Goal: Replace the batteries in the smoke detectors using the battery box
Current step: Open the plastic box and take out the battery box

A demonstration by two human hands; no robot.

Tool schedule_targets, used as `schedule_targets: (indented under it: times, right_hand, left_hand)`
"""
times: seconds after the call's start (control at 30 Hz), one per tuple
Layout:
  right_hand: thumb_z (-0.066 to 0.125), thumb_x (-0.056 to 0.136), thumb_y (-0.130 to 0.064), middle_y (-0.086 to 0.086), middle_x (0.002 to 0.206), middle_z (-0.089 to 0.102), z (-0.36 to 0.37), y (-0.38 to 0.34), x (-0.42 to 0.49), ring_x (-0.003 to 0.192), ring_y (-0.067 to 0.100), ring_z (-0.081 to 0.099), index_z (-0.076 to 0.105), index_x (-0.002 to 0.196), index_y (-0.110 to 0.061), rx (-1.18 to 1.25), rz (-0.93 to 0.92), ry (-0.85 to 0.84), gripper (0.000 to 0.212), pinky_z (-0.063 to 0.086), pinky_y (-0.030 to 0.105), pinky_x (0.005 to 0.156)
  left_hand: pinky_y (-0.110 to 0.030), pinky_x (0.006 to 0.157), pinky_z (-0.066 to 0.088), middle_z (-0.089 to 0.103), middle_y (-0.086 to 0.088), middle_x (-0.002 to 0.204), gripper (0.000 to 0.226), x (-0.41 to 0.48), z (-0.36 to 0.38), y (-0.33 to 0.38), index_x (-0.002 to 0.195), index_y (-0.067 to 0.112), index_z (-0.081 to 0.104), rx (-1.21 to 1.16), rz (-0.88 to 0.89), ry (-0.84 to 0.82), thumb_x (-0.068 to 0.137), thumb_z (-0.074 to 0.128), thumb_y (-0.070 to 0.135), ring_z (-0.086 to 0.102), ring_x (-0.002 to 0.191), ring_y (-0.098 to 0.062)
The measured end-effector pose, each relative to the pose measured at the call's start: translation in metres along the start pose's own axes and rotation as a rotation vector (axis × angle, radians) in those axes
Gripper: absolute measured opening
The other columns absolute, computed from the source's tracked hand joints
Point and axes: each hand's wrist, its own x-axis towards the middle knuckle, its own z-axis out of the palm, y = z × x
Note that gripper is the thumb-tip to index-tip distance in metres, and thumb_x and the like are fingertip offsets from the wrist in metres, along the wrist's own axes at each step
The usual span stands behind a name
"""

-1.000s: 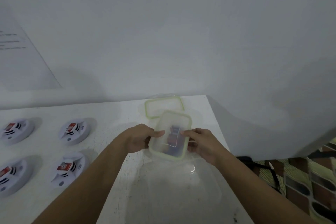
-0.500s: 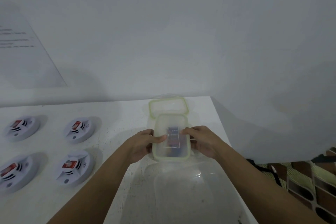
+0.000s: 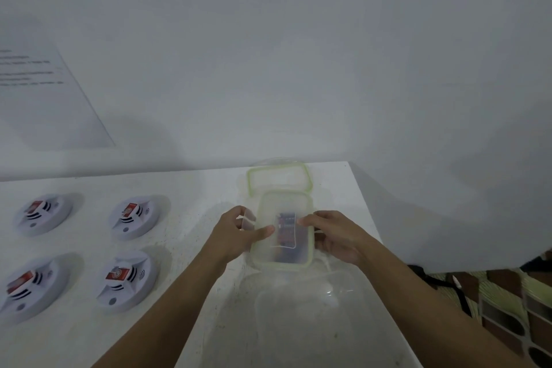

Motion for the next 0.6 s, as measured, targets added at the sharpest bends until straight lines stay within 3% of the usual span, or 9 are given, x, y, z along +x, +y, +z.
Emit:
schedule_targets:
  times: [0.17,0.3,0.43,0.53,0.6]
  right_hand:
    - [0.075,0.084,-0.004,0.032,0.12,0.065,-0.003,0.008,0.001,0.09,0.032,0.069,0.052,0.124,0.02,0.06,-0.019,0.019,0.052,0.059,0.032,0.068]
    - [0.078,0.078,0.0,0.034,0.117,0.066,-0.002,0.008,0.001,0.089,0.035,0.068,0.061,0.115,0.018,0.05,-0.043,0.093,0.045,0.057,0.041,0.079]
    - [0.085,0.068,-0.012,0.032,0.09,0.065,0.002,0.006,-0.004,0.078,0.032,0.061,0.067,0.089,0.0,-0.031,-0.073,0.159,0.031,0.048,0.042,0.072]
    - [0.093,0.059,-0.034,0.016,0.074,0.055,-0.004,0.006,-0.006,0.067,0.026,0.055,0.057,0.075,0.006,-0.212,-0.125,0.196,0.056,0.048,0.036,0.062]
    - [0.093,0.065,-0.037,0.008,0.058,0.051,-0.009,0.003,-0.008,0.052,0.019,0.051,0.05,0.059,-0.003,-0.312,-0.155,0.253,0.055,0.05,0.031,0.057]
  left_hand:
    - [-0.027,0.054,0.051,0.065,-0.011,0.091,0.039,0.006,-0.001,0.005,0.097,0.009,0.061,0.085,-0.004,-0.015,0.075,0.088,0.025,0.064,0.07,-0.021]
    - [-0.025,0.052,0.048,0.065,-0.011,0.092,0.041,0.006,0.001,0.008,0.1,0.008,0.06,0.116,-0.005,-0.017,0.074,0.088,0.025,0.061,0.064,-0.018]
    - [-0.02,0.048,0.048,0.065,-0.007,0.088,0.041,0.003,0.0,0.011,0.102,0.006,0.06,0.105,-0.006,-0.021,0.076,0.087,0.023,0.063,0.064,-0.016]
    - [-0.025,0.054,0.052,0.067,-0.009,0.087,0.042,0.002,-0.002,0.011,0.103,0.01,0.062,0.119,-0.008,-0.027,0.074,0.088,0.026,0.065,0.067,-0.017]
    - [-0.03,0.062,0.056,0.068,-0.009,0.091,0.045,0.005,-0.004,0.012,0.103,0.015,0.063,0.143,-0.002,-0.025,0.071,0.09,0.031,0.066,0.072,-0.019]
